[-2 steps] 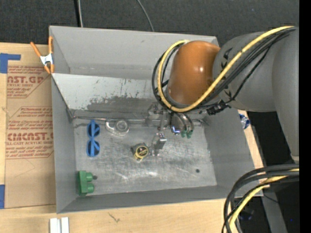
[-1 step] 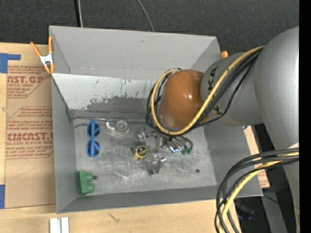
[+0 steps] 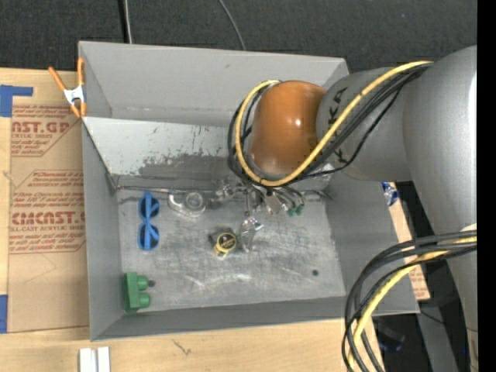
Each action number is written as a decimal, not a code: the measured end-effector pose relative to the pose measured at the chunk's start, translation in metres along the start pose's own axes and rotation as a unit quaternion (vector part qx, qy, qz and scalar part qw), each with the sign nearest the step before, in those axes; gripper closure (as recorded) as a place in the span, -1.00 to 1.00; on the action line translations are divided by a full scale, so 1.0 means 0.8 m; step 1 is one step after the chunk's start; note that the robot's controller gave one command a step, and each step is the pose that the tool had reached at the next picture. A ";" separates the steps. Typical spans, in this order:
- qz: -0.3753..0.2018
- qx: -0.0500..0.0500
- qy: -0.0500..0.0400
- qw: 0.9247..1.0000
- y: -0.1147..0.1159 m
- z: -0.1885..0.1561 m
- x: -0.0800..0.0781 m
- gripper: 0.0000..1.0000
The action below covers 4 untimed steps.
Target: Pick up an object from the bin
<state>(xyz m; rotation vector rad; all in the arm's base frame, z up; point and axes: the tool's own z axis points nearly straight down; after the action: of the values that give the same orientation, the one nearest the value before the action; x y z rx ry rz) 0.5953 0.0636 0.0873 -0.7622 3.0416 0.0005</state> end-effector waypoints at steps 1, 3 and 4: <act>0.000 -0.001 0.002 1.000 0.001 0.001 0.002 1.00; -0.152 -0.001 0.001 0.988 0.008 -0.201 -0.002 1.00; 0.013 -0.001 0.004 1.000 -0.010 -0.088 0.054 1.00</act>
Offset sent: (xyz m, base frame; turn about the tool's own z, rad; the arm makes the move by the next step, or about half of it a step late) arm 0.0000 0.0000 0.0000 0.0000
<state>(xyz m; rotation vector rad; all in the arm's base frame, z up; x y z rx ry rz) 0.5607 0.0360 0.1572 -0.7236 3.0603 0.0019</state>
